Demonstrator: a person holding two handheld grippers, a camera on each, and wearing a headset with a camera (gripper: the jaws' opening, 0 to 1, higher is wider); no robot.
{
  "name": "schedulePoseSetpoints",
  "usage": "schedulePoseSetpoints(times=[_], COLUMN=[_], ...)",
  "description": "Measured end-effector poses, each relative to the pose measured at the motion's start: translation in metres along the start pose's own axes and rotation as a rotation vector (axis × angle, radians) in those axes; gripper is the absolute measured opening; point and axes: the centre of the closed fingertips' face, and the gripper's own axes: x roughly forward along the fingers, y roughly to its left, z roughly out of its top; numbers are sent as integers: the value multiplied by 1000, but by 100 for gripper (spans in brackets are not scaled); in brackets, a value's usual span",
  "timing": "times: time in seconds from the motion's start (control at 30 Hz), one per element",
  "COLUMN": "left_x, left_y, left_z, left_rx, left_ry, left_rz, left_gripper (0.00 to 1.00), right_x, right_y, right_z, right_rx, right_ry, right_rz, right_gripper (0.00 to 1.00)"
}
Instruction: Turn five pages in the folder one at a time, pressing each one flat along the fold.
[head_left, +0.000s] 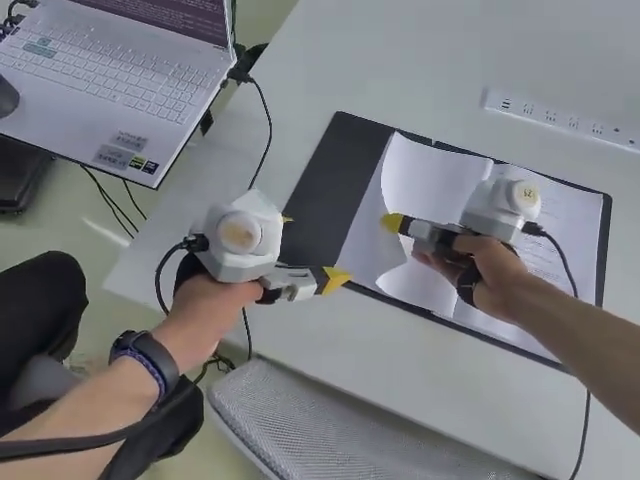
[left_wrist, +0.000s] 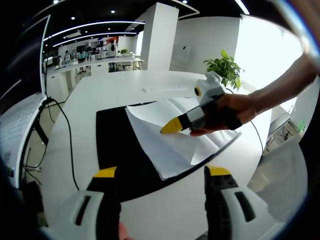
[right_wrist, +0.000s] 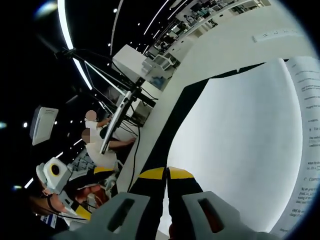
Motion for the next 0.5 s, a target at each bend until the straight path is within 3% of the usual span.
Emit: schedulePoseSetpoints(times=[0.07,0.1,0.23,0.5], left_x=[0,0,3,13], left_y=[-2,-2,-1,2], left_z=[-1,-2,-2,2], left_rx=[-2,-2,-2,8], left_ry=[5,5,7,7], left_rz=[-4,-3,-4,-8], left_gripper=[68,68,67,66], right_x=[0,4,11,10], right_y=[2,-9,-24,-28], right_z=[-2,2,4,7], right_rx=[6,10,14,-2], right_ry=[6,7,14,16], right_rz=[-3,-2,6,34], right_gripper=[0,0,0,9])
